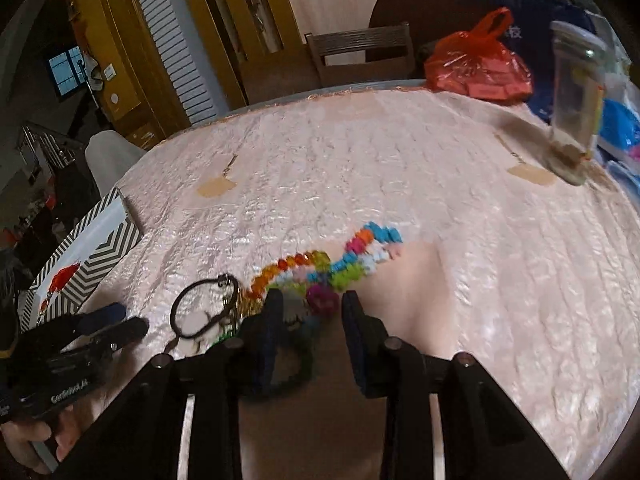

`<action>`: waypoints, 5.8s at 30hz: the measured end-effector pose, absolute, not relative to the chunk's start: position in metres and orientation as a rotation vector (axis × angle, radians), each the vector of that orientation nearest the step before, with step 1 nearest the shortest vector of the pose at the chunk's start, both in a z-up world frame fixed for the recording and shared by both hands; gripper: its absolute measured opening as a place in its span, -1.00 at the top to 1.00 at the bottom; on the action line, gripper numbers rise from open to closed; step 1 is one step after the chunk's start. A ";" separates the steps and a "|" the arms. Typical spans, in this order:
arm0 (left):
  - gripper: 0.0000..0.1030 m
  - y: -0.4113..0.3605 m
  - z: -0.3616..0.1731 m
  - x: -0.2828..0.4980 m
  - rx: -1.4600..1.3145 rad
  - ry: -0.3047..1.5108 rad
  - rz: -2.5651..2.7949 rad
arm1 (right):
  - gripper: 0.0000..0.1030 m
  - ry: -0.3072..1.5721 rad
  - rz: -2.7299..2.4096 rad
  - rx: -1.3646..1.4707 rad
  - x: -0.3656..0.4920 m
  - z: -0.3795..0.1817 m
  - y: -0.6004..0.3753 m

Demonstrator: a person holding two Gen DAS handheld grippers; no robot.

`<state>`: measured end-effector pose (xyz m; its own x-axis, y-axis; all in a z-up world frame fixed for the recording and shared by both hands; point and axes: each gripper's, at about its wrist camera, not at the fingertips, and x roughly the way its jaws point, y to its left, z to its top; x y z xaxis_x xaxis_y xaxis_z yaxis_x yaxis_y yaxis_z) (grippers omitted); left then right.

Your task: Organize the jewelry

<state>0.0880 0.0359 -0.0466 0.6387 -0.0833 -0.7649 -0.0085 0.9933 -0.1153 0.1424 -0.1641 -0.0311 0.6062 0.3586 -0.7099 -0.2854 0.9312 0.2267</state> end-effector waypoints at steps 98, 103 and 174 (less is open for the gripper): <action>-0.19 -0.099 -0.015 0.110 0.056 0.834 -0.467 | 0.82 0.684 0.210 0.353 0.088 0.020 -0.280; -0.19 -0.136 -0.020 0.112 0.065 0.860 -0.505 | 0.82 0.729 0.125 0.321 0.089 0.012 -0.289; 0.37 -0.054 0.012 0.093 -0.039 0.847 -0.216 | 0.83 0.741 0.116 0.057 0.069 0.041 -0.186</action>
